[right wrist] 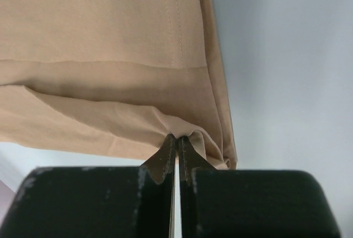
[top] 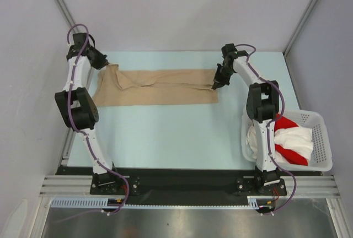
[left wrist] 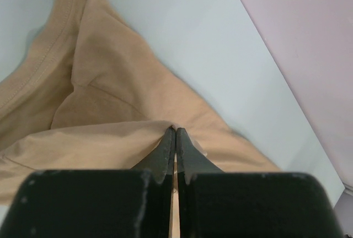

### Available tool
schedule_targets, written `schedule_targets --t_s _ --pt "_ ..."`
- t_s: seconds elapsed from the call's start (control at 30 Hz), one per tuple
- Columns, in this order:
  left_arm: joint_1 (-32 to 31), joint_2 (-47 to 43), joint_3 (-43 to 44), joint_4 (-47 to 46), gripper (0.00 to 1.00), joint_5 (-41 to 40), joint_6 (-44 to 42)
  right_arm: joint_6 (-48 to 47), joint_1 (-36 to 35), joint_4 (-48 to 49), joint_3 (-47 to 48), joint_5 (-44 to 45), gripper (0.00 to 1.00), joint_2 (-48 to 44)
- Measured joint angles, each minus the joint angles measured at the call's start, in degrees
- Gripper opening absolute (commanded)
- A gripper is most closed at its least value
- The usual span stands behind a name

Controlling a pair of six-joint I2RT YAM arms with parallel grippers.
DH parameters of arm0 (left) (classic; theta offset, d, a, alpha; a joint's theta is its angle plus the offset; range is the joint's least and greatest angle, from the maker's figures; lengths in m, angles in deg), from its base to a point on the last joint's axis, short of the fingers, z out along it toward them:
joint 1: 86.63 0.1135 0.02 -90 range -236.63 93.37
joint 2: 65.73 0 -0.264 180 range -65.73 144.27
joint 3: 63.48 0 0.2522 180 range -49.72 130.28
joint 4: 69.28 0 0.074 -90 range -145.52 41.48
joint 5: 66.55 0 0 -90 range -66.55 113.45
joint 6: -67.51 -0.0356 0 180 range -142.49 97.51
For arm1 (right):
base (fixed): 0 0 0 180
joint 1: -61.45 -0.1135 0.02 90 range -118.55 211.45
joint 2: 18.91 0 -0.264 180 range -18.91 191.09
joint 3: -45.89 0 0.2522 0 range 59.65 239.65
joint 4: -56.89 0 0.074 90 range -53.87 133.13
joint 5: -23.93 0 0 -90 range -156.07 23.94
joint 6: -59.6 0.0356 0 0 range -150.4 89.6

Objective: Fold and stack the t-shirts
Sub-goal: Fold the tshirt

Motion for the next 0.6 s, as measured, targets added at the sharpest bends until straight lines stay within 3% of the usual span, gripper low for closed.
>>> schedule_targets --t_s 0.6 --pt "-0.1 4.6 4.5 -1.6 0.00 2.0 2.5 2.7 0.7 0.5 0.9 0.0 0.00 1.4"
